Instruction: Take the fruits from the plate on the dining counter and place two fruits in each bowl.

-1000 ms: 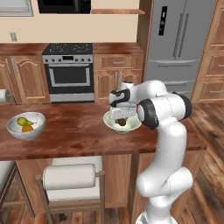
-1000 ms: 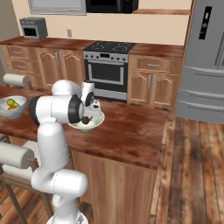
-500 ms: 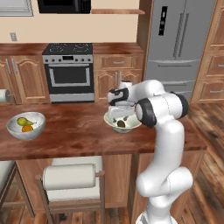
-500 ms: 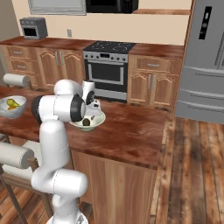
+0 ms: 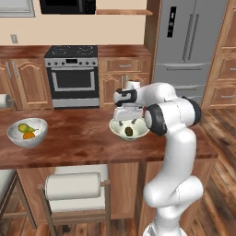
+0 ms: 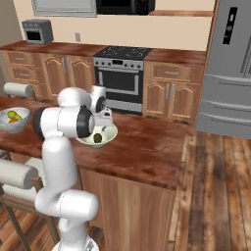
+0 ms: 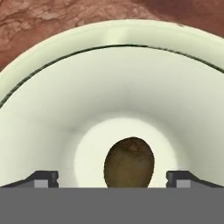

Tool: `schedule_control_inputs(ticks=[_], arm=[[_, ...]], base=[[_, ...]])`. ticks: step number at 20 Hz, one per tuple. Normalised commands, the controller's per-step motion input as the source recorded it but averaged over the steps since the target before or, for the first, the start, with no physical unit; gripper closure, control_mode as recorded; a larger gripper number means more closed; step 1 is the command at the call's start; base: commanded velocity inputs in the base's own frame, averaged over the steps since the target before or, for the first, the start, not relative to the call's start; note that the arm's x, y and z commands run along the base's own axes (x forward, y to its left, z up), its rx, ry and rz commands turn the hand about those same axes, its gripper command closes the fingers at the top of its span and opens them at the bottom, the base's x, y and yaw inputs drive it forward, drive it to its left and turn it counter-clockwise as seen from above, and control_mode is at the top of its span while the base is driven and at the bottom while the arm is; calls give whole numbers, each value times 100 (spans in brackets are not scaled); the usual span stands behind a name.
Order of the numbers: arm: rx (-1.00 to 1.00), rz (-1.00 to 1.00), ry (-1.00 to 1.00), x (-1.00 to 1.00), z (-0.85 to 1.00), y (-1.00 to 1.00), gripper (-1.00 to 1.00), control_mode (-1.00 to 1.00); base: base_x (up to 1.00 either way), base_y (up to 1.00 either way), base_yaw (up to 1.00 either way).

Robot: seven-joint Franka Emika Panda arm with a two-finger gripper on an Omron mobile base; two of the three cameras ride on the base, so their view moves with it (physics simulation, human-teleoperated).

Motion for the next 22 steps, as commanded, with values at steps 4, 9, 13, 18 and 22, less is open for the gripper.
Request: schedule_control_inputs(ticks=[4,9,13,18,22], arm=[[3,0,-7,-77,74,0,-100,-100],[2,0,-12,-100,77,-9,-100,-100],[0,0,-18,-100,60,-24,-100,-100],[0,0,-19,-100,50,-47,-100,-100],[0,0,-19,-100,48,-31,-100,-100]], base=[[0,0,0],[0,0,0],[0,0,0],[0,0,0],[0,0,0]])
